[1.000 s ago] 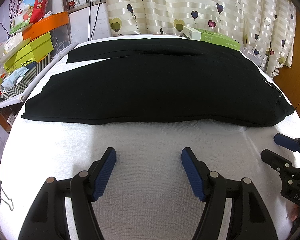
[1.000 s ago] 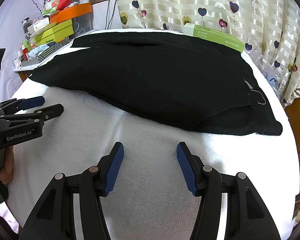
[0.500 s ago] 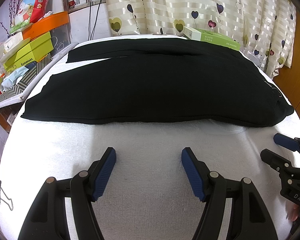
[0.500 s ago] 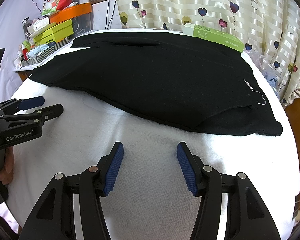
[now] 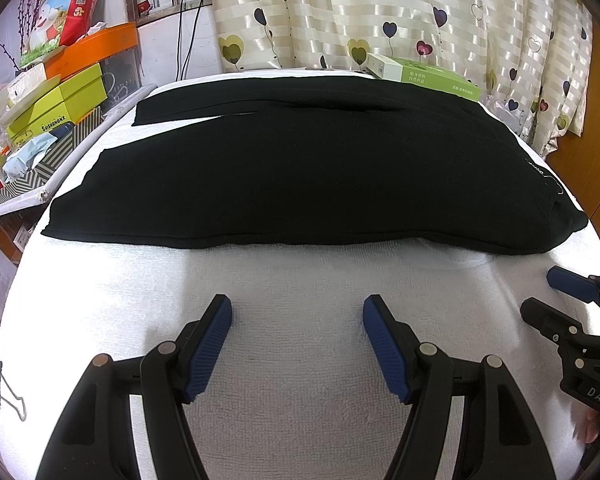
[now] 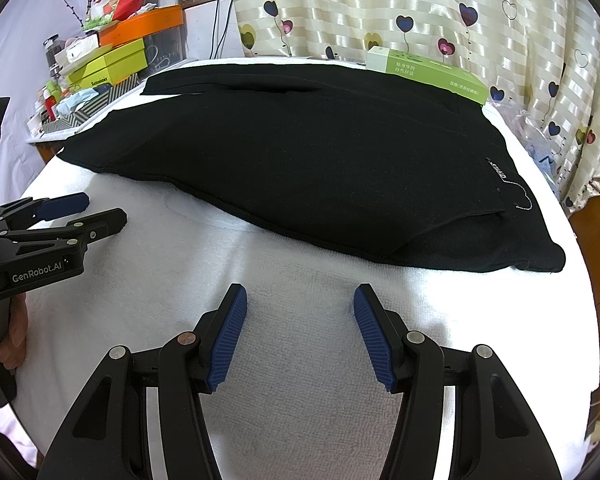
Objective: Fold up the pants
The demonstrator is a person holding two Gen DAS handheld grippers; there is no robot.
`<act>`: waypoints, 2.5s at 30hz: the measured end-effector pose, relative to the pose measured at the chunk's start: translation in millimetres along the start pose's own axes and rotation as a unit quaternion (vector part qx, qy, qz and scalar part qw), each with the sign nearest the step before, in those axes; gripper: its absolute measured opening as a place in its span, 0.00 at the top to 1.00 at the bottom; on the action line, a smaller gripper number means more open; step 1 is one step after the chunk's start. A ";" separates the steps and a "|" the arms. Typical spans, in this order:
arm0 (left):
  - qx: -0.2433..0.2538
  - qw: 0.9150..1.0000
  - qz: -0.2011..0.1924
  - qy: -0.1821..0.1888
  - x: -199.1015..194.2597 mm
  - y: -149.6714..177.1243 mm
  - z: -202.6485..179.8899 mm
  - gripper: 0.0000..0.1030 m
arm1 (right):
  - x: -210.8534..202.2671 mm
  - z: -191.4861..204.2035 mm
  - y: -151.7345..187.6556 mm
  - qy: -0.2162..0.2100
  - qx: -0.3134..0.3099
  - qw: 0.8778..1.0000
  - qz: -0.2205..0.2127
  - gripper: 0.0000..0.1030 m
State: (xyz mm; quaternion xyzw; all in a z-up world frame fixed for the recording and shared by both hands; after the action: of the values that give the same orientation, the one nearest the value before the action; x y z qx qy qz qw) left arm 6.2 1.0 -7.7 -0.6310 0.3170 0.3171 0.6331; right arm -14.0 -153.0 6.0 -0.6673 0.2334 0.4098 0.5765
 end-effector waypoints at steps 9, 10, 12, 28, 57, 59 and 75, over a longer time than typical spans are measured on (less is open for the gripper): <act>0.000 1.000 0.000 0.000 0.0 0.0 -0.2 0.32 | 0.0 -0.2 -0.1 0.000 0.000 1.000 0.000 0.45; 0.000 1.000 0.000 0.000 0.0 0.0 0.1 0.32 | 0.0 -0.1 -0.1 0.000 0.000 1.000 0.000 0.45; 0.000 1.000 0.000 0.000 0.0 0.0 -0.2 0.32 | -0.1 0.0 -0.1 0.000 0.000 1.000 0.000 0.45; 0.000 1.000 0.000 0.000 0.0 0.0 0.0 0.31 | 0.0 0.8 0.1 0.000 0.000 1.000 0.000 0.45; 0.009 0.999 -0.037 -0.002 -22.5 -40.8 10.2 0.32 | -9.6 -5.9 -62.0 -0.049 -0.042 0.997 -0.036 0.45; 0.015 0.999 -0.042 -0.004 -20.7 -50.2 12.8 0.32 | -4.2 -10.0 -74.8 -0.051 -0.049 0.997 -0.039 0.45; 0.028 0.998 -0.063 -0.002 37.2 -160.0 69.6 0.32 | 84.1 -55.1 -196.3 -0.066 -0.077 0.995 -0.023 0.45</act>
State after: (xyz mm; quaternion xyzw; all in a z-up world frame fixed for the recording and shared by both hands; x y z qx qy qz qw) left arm 156.7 70.2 58.4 -0.6314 0.2843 0.2686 0.6696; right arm 202.0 -147.9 50.8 -0.6863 0.1473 0.4566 0.5466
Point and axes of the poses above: each gripper's, at about its wrist camera, not at the fingertips, and x roughly the way its jaws point, z to its left, y to its underside, the point moved 1 cm from there along x, roughly the way its jaws point, and after that the axes turned 2 degrees about z, right-handed, at the moved point
